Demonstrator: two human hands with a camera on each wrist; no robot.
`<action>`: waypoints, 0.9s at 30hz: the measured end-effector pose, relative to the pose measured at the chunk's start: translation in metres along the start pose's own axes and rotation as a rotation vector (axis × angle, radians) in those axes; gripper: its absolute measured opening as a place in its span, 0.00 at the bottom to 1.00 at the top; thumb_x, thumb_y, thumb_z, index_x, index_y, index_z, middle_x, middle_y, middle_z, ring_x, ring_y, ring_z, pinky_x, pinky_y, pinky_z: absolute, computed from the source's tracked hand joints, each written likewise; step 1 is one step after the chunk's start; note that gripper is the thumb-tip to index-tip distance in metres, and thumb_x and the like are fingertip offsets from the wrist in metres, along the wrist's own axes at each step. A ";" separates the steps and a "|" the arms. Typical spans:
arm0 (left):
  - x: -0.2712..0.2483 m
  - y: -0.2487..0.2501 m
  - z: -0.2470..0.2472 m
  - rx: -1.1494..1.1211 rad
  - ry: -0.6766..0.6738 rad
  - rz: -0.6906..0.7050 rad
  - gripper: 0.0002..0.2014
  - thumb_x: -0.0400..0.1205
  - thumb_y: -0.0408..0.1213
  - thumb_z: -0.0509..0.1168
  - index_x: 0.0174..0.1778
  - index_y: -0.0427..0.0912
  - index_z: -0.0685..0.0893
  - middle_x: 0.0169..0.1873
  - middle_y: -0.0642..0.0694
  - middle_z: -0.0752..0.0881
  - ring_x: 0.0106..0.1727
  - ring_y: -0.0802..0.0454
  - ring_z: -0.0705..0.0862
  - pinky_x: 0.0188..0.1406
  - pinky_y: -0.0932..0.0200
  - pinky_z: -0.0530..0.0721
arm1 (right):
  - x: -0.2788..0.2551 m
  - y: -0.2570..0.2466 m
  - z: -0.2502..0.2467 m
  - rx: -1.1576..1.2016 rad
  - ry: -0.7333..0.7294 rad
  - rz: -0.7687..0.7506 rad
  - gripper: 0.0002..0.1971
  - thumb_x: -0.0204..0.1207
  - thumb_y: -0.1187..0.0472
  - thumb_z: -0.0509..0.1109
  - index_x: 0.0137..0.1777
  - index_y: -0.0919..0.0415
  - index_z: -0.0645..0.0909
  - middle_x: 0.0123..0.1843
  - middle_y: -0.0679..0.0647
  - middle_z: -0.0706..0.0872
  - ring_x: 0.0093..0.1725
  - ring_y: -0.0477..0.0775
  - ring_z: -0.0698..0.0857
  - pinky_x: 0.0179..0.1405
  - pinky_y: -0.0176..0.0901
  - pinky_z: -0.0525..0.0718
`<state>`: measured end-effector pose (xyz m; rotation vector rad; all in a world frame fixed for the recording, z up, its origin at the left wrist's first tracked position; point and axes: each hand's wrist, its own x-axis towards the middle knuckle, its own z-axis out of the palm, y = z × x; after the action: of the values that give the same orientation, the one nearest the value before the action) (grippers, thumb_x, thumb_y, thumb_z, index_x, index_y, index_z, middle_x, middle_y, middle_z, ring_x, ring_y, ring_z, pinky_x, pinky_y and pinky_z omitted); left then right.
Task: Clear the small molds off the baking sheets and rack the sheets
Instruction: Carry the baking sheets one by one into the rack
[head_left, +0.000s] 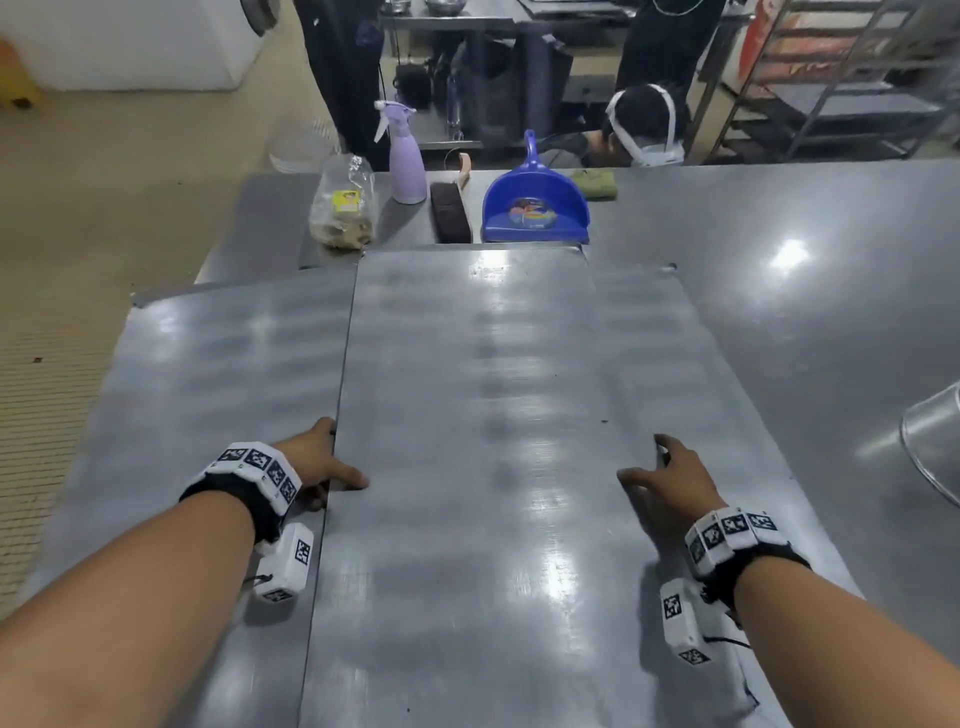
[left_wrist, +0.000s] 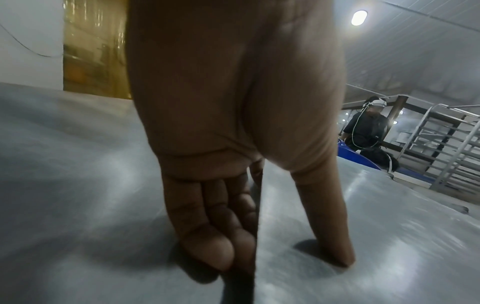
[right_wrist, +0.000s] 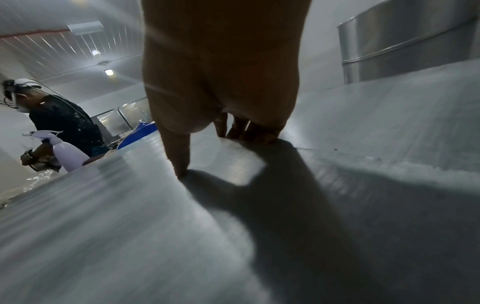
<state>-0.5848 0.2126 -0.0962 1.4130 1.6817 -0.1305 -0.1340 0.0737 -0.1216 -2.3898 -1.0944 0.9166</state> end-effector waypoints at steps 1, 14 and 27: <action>0.000 0.000 0.001 -0.014 0.005 -0.014 0.38 0.64 0.36 0.87 0.61 0.44 0.68 0.37 0.31 0.83 0.17 0.45 0.78 0.17 0.55 0.79 | 0.001 0.002 -0.001 0.007 -0.008 -0.010 0.51 0.64 0.49 0.86 0.84 0.62 0.66 0.80 0.65 0.74 0.77 0.67 0.75 0.76 0.59 0.76; -0.041 0.028 0.067 -0.239 0.311 0.083 0.15 0.73 0.21 0.78 0.56 0.30 0.88 0.49 0.32 0.91 0.41 0.46 0.86 0.48 0.57 0.81 | 0.026 0.033 -0.034 -0.140 -0.053 -0.110 0.41 0.65 0.41 0.82 0.71 0.64 0.73 0.65 0.66 0.81 0.63 0.68 0.82 0.56 0.52 0.82; -0.066 0.122 0.179 -0.381 0.364 0.106 0.18 0.72 0.28 0.79 0.58 0.36 0.87 0.50 0.41 0.92 0.45 0.46 0.90 0.53 0.52 0.88 | 0.078 0.119 -0.136 -0.129 -0.052 -0.150 0.37 0.53 0.39 0.81 0.59 0.60 0.81 0.55 0.60 0.89 0.53 0.63 0.88 0.53 0.54 0.87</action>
<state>-0.3882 0.0995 -0.1010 1.2789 1.7962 0.5101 0.0613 0.0510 -0.1201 -2.3573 -1.3709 0.8853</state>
